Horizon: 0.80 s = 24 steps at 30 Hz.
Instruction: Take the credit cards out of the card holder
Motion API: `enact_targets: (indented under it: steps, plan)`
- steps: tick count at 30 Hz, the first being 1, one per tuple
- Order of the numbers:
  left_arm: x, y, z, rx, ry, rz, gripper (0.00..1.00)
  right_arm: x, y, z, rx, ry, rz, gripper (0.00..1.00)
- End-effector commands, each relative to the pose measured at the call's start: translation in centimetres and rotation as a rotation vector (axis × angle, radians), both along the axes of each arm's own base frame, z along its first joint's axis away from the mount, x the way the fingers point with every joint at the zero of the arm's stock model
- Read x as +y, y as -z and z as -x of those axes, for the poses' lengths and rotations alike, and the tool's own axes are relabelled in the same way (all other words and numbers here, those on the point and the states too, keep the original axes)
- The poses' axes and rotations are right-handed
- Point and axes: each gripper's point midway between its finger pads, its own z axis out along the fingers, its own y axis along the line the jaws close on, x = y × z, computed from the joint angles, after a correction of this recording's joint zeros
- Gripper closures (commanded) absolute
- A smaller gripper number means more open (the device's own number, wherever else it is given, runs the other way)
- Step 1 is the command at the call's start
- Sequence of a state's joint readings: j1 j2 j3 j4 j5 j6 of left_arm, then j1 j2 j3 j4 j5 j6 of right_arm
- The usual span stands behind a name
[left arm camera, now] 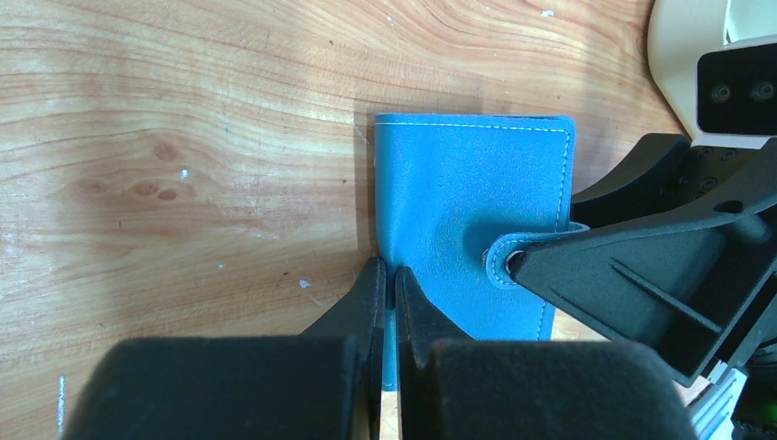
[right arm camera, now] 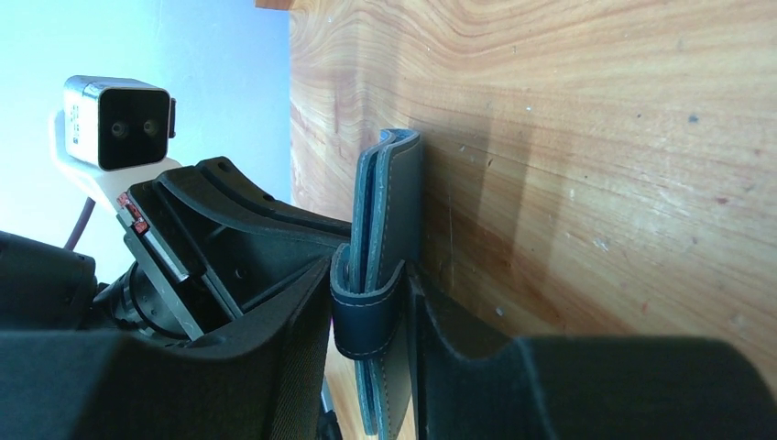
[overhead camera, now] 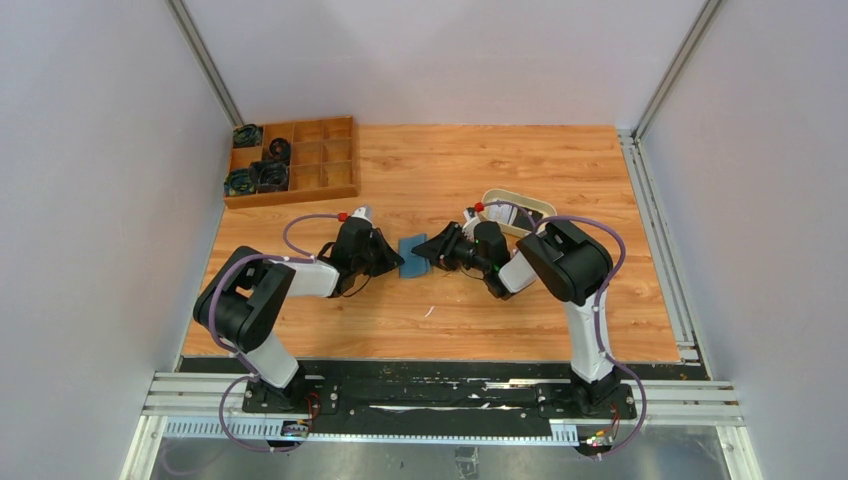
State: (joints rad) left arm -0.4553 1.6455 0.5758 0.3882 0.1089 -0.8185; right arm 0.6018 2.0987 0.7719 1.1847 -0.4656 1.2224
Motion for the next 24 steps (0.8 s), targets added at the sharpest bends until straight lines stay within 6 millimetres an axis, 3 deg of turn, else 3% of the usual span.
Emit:
enact_targets:
  steps: [1, 24]
  plan:
    - [6.0, 8.8, 8.4, 0.342, 0.007, -0.293, 1.0, -0.2, -4.7, -0.5, -0.121, -0.009, -0.112, 0.63]
    - [6.1, 9.0, 8.6, 0.349, 0.005, -0.296, 1.0, 1.1, -3.5, -0.4, -0.087, -0.047, -0.091, 0.66]
